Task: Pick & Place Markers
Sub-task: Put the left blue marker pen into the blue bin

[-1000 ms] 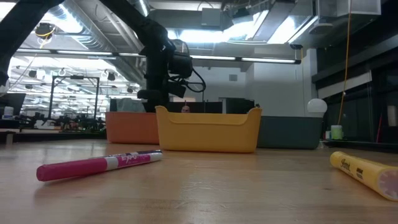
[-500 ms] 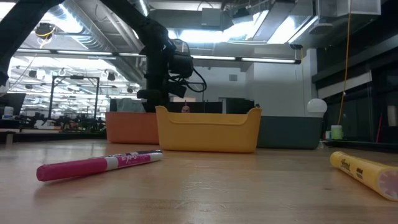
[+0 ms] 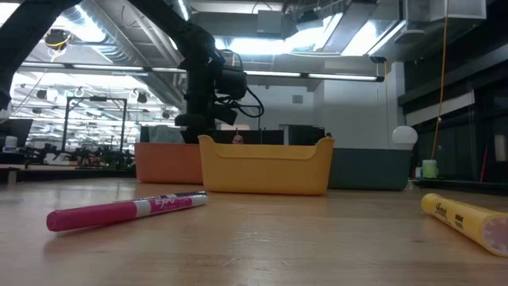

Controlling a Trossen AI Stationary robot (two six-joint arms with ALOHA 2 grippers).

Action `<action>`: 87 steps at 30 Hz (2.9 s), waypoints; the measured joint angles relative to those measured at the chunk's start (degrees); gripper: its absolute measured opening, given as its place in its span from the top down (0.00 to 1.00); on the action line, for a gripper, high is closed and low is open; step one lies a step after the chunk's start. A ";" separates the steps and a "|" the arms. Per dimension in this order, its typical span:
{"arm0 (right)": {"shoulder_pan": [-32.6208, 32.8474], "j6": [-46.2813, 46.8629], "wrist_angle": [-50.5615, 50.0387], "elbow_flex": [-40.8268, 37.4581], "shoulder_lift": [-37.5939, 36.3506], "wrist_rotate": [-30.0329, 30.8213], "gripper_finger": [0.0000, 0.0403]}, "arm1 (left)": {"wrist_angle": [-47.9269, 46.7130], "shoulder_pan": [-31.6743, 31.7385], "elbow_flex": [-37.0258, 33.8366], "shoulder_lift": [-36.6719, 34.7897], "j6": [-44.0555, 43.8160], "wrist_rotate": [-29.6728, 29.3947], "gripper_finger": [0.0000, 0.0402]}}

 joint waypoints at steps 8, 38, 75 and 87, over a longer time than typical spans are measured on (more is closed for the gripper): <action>-0.02 0.00 -0.02 -0.01 0.02 -0.02 0.94 | -2.09 0.02 0.00 -0.07 0.26 -0.86 0.82; 0.00 0.00 -0.02 0.01 0.00 -0.02 0.94 | -4.76 -3.94 0.02 -16.83 -12.60 -0.31 1.00; 0.00 0.00 -0.02 0.00 0.00 -0.02 0.94 | -4.88 -29.91 0.02 -33.00 -30.06 5.33 1.00; -0.02 0.02 0.00 -0.02 0.00 -0.02 0.94 | -10.00 -37.19 0.02 -33.00 -19.57 5.60 0.99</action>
